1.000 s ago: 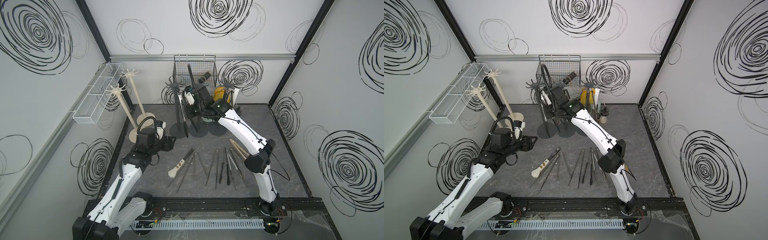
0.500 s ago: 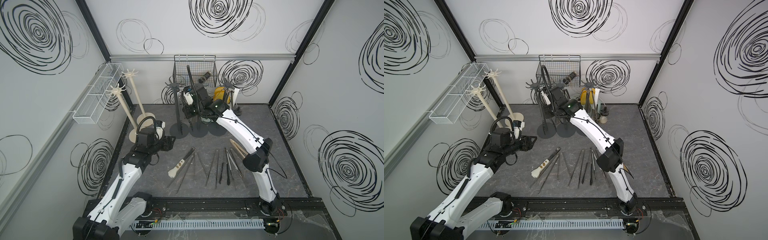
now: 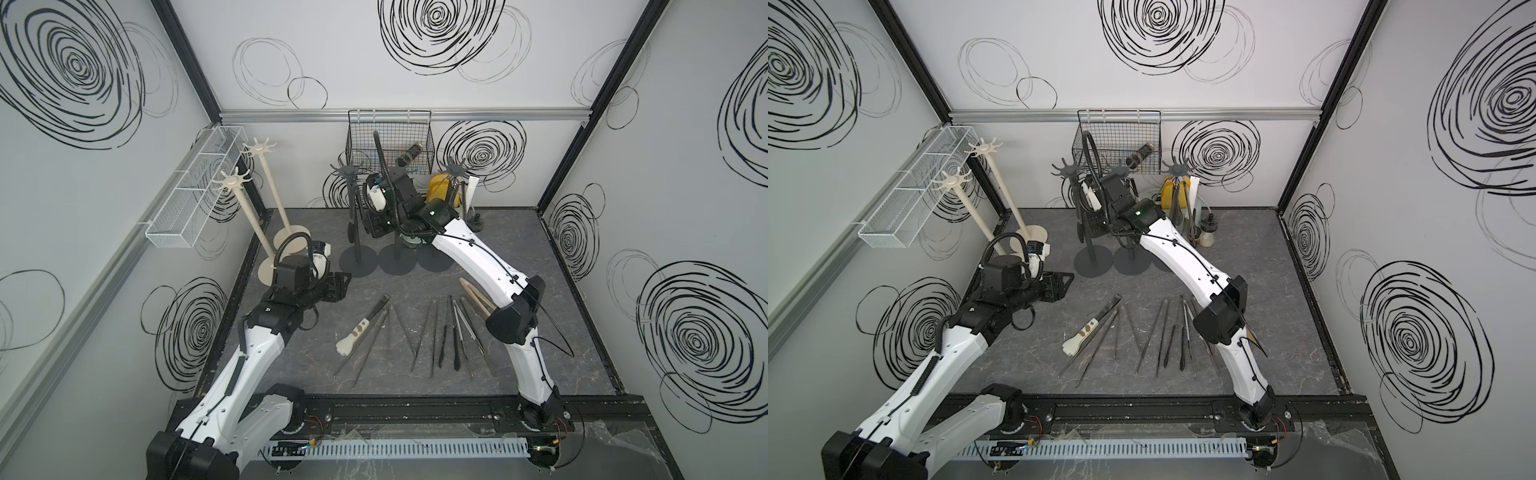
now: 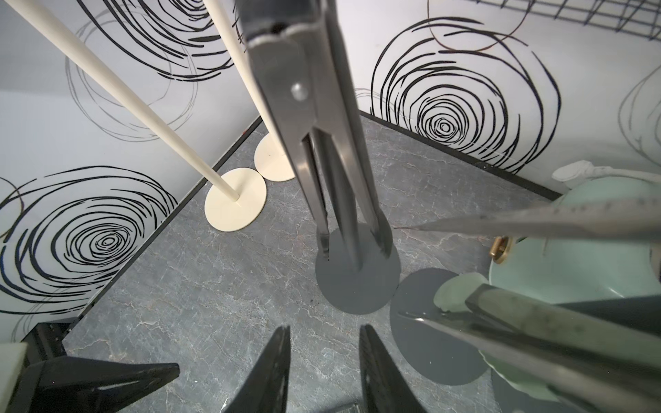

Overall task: Hang food tongs on kitchen utensil racks
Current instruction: Hang the food tongs on the rack.

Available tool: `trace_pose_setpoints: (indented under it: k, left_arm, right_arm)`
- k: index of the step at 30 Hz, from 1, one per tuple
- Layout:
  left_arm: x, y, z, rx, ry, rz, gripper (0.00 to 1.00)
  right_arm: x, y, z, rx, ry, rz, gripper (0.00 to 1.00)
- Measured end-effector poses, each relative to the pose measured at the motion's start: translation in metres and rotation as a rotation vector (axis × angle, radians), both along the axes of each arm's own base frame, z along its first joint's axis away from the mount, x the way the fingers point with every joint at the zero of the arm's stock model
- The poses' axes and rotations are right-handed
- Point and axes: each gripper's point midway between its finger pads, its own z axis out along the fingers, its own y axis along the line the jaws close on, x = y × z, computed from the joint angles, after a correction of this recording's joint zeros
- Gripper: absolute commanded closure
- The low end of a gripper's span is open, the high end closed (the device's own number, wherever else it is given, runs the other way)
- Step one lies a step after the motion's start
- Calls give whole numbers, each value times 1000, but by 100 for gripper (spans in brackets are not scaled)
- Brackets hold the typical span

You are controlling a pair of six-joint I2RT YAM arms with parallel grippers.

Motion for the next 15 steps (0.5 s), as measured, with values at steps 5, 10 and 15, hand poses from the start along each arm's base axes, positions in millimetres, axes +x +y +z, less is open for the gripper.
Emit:
trace_pose_setpoints:
  k: [5,10,15]
  left_arm:
    - [-4,-7,-7,32,25,-10,40]
    - [-16,-31,-25,114,111,-70,41]
    - [-31,-58,-53,236,239,-147,43]
  right_arm:
    - [-18,-8,-15,-40,43,35,65]
    - [-54,-45,-8,-68,59,45,66]
    - [-101,-107,21,-2,-9,23,65]
